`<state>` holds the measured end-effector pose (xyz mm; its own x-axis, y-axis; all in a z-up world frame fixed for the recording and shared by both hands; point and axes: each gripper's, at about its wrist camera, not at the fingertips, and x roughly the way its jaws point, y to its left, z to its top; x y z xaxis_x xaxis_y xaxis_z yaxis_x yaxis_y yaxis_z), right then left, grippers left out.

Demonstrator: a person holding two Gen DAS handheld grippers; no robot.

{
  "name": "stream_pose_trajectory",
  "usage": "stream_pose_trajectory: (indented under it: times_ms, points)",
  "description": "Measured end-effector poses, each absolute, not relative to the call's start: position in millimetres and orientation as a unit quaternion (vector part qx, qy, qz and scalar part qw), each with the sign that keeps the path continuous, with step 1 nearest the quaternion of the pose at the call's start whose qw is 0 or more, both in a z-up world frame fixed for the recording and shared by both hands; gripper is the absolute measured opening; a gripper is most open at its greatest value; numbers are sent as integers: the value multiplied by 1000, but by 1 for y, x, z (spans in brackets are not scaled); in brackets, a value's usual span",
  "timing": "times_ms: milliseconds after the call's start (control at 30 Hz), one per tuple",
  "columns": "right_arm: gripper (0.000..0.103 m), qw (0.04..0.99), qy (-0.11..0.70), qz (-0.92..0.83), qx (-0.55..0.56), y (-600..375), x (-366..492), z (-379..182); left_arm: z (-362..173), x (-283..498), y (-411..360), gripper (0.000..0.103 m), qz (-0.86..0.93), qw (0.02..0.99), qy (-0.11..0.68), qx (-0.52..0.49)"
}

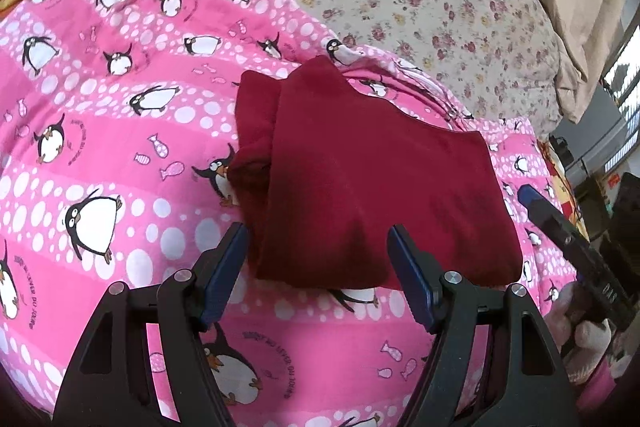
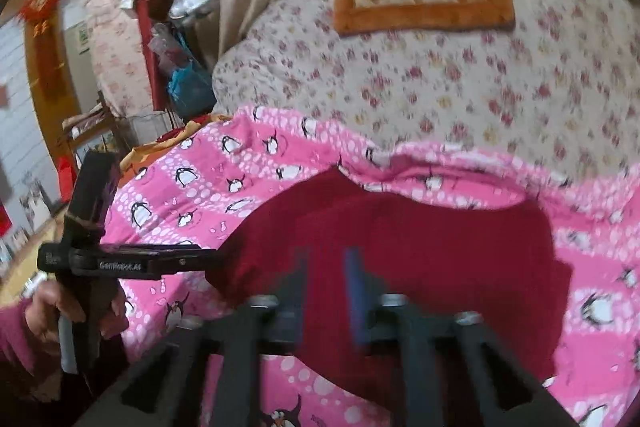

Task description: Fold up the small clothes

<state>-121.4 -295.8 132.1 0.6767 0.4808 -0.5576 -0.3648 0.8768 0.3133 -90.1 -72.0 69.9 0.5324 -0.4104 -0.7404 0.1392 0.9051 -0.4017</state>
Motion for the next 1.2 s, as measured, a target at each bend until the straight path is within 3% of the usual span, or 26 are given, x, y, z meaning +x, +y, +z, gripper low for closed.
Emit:
stream_pose_trajectory:
  times_ms: [333,400,467,833,1200]
  points:
    - [53,866,374,271,190,-300,-88,118,64,-84,-65,72,-154,858,462,-163]
    - [63,859,381,277,200,-298,-83,116,63,-83,-65,72,-155,858,462,-162]
    - [67,854,390,281,200,-295,-78,115,62,-82,-65,72,-158,856,464,-166]
    - [67,820,452,277,218,-273,-34,96,45,-72,-55,72,-163,838,471,-224]
    - [67,819,475,284,150,-205,31,99,19,-61,-37,73,-190,824,448,-290]
